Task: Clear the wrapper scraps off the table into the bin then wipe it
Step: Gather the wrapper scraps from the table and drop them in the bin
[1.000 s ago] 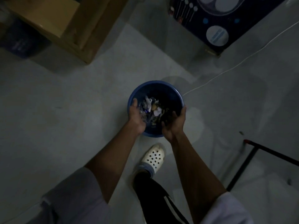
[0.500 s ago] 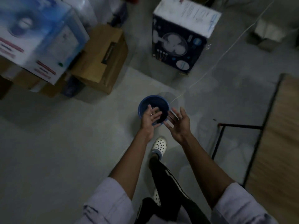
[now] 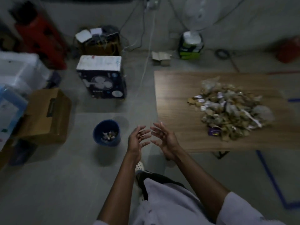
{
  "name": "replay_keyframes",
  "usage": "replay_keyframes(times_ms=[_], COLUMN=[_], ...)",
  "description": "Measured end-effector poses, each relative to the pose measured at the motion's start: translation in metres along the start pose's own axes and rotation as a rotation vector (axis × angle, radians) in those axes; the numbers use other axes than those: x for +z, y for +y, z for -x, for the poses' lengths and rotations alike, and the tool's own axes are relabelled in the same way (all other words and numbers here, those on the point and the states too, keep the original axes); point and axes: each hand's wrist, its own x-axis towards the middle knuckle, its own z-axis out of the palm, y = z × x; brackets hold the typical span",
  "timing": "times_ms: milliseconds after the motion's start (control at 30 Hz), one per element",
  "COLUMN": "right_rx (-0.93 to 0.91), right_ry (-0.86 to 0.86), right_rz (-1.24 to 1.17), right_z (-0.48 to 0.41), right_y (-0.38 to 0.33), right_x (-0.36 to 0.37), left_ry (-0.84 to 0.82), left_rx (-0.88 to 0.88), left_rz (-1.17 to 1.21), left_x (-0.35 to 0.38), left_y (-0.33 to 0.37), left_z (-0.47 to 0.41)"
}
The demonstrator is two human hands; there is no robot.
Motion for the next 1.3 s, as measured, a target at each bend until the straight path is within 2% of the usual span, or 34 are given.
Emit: replay_keyframes(times_ms=[233, 333, 467, 533, 633, 733, 833, 933, 1033, 1133, 1200, 1300], right_rx=[-0.064, -0.102, -0.24, -0.343, -0.421, -0.394, -0.387, -0.382, -0.42, -0.452, -0.48, -0.538], right_ry=[0.196, 0.293, 0.432, 0.485, 0.61, 0.656, 0.631, 0.499, 0.41, 0.37, 0.379, 0.379], right_rz=[-0.052, 0.025, 0.255, 0.469, 0.9, 1.139, 1.192, 1.04, 0.973, 0.993, 1.039, 1.148], right_z=[0.051, 0.062, 0.058, 0.048, 0.027, 0.007, -0.018, -0.038, -0.055, -0.074, -0.081, -0.092], right_y=[-0.014, -0.024, -0.037, -0.04, -0.053, -0.077, -0.099, -0.109, -0.108, -0.105, -0.101, -0.097], right_x=[-0.102, -0.144, -0.208, -0.245, -0.301, -0.343, -0.385, -0.413, -0.42, -0.415, -0.411, -0.412], left_ry=[-0.089, -0.13, -0.182, -0.191, -0.204, -0.125, -0.098, -0.028, -0.025, -0.105, -0.139, -0.122], left_rx=[-0.032, -0.072, -0.064, 0.047, 0.297, 0.399, 0.437, 0.484, 0.487, 0.445, 0.476, 0.519], left_rz=[-0.268, -0.331, -0.495, -0.694, -1.113, -1.271, -1.28, -1.256, -1.229, -1.214, -1.165, -1.054], left_x=[0.104, 0.142, 0.194, 0.216, 0.249, 0.285, 0.32, 0.345, 0.361, 0.37, 0.372, 0.373], left_y=[-0.041, -0.063, -0.096, -0.117, -0.146, -0.167, -0.184, -0.187, -0.196, -0.214, -0.221, -0.225], left_z=[0.031, 0.027, 0.006, -0.011, -0.039, -0.067, -0.098, -0.122, -0.144, -0.153, -0.155, -0.168])
